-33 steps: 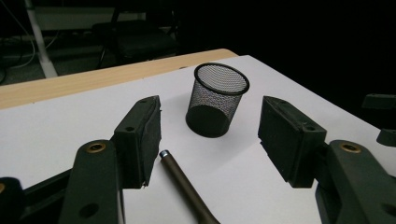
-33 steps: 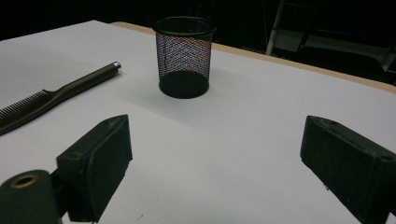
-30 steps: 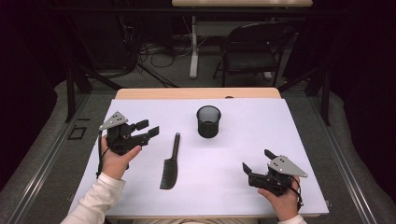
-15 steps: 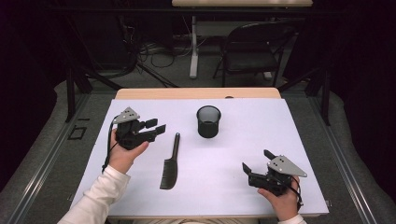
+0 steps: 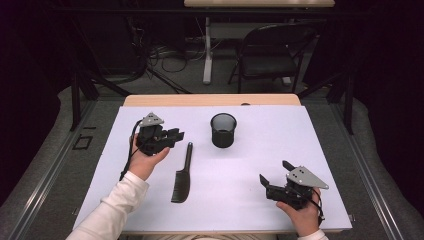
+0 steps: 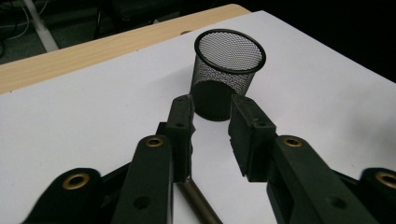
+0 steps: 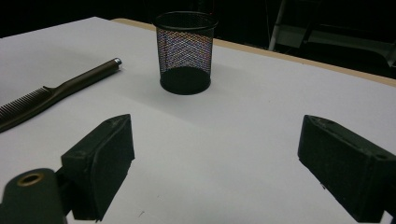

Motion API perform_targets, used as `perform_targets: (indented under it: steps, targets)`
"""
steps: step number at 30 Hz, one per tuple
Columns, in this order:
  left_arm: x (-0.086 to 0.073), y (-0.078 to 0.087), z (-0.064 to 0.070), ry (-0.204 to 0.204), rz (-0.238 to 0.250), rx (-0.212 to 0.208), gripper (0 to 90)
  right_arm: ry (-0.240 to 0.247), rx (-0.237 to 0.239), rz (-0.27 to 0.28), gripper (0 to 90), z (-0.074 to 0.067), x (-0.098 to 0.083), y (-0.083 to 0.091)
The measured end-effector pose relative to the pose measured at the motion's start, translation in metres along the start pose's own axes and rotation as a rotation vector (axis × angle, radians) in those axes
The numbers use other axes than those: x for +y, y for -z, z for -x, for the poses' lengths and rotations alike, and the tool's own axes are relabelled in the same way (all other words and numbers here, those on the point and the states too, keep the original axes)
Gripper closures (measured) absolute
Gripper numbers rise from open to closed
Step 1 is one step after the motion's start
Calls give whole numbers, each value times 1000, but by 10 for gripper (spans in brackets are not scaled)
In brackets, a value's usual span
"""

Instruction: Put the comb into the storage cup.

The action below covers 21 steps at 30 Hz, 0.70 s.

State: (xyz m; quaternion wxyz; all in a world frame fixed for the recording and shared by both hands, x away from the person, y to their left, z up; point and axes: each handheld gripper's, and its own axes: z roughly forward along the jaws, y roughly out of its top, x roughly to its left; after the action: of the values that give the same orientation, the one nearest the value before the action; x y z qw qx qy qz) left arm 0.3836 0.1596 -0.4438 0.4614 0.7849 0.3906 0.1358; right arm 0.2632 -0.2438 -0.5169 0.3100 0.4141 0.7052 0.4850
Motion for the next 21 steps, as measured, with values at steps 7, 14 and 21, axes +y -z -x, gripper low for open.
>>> perform_targets:
  steps: [7,14,21]
  targets:
    - [-2,-14,-1,0,-36,10,844,-4,-3,-2,106,1,0,0]
    - [-4,-27,-1,17,-61,13,898,-3,-7,-3,109,1,0,0]
    - [-7,-40,-4,29,-84,15,900,-6,-9,-9,111,1,0,0]
